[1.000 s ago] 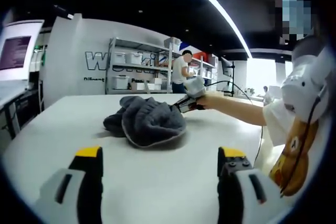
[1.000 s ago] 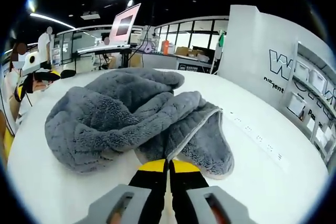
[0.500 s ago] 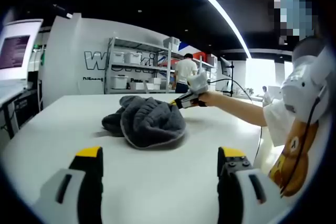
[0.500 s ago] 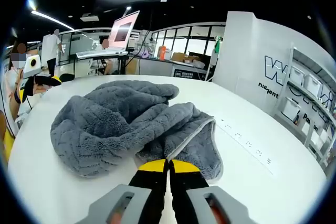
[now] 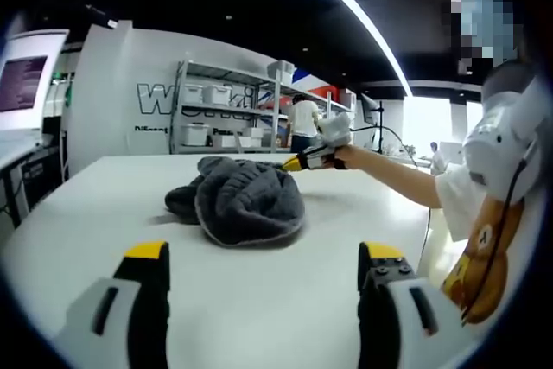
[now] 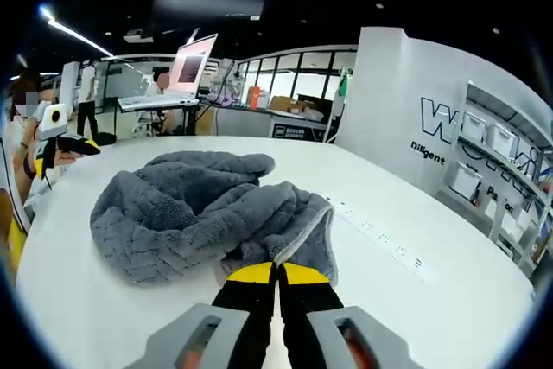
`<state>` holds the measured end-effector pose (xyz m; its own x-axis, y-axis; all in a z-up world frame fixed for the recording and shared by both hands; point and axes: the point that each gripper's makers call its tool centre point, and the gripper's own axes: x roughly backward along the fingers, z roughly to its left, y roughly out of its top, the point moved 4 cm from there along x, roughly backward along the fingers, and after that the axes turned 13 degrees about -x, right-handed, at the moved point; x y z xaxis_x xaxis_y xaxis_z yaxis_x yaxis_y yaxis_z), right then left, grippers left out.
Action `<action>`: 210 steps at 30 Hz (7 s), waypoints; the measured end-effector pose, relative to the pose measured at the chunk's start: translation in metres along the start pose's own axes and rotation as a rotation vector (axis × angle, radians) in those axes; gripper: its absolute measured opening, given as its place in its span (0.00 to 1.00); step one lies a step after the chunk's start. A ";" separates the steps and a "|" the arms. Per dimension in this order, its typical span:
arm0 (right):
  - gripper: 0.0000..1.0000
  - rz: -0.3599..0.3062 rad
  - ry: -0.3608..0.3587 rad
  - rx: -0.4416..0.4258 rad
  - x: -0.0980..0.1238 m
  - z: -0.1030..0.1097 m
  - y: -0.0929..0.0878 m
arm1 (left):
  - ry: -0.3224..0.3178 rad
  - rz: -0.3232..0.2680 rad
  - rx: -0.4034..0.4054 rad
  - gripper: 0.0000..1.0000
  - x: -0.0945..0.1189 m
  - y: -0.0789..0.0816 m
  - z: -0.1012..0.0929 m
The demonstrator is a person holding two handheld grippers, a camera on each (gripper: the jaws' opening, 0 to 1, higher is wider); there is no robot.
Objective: Fold the towel on the table until its edges align and the towel forms a compact rectangular stack.
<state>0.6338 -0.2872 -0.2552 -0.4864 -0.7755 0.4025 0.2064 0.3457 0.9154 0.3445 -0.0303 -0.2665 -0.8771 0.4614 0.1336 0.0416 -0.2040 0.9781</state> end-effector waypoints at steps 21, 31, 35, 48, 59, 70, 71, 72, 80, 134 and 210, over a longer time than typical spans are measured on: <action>0.02 -0.040 -0.065 -0.013 0.041 -0.019 -0.003 | -0.023 0.009 -0.002 0.95 -0.008 -0.006 -0.002; 0.02 -0.077 -0.106 -0.018 0.069 -0.029 0.002 | -0.038 0.010 -0.005 0.95 -0.014 -0.004 -0.004; 0.02 -0.095 -0.125 -0.024 0.082 -0.033 0.003 | -0.046 0.010 -0.004 0.95 -0.016 -0.004 -0.006; 0.02 -0.148 -0.186 -0.050 0.121 -0.043 -0.003 | -0.054 0.011 -0.004 0.94 -0.019 -0.003 -0.007; 0.02 -0.188 -0.243 -0.077 0.154 -0.049 -0.012 | -0.064 0.012 0.003 0.94 -0.022 -0.005 -0.007; 0.02 -0.179 -0.290 -0.103 0.176 -0.050 -0.037 | -0.065 0.013 0.004 0.94 -0.023 -0.006 -0.007; 0.02 -0.176 -0.293 -0.107 0.178 -0.050 -0.040 | -0.066 0.013 0.004 0.94 -0.024 -0.006 -0.007; 0.02 -0.174 -0.295 -0.111 0.179 -0.051 -0.043 | -0.066 0.013 0.005 0.94 -0.024 -0.006 -0.007; 0.02 -0.160 -0.308 -0.141 0.186 -0.050 -0.062 | -0.066 0.014 0.005 0.94 -0.024 -0.006 -0.007; 0.02 -0.004 -0.363 -0.262 0.196 -0.053 -0.152 | -0.065 0.030 0.015 0.94 -0.028 -0.010 -0.005; 0.51 0.014 -0.257 -0.167 0.223 0.036 -0.134 | -0.053 0.029 0.028 0.94 -0.026 -0.016 0.000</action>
<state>0.4675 -0.4874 -0.2886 -0.6772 -0.6048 0.4190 0.3404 0.2473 0.9072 0.3662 -0.0392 -0.2853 -0.8490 0.5006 0.1690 0.0802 -0.1940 0.9777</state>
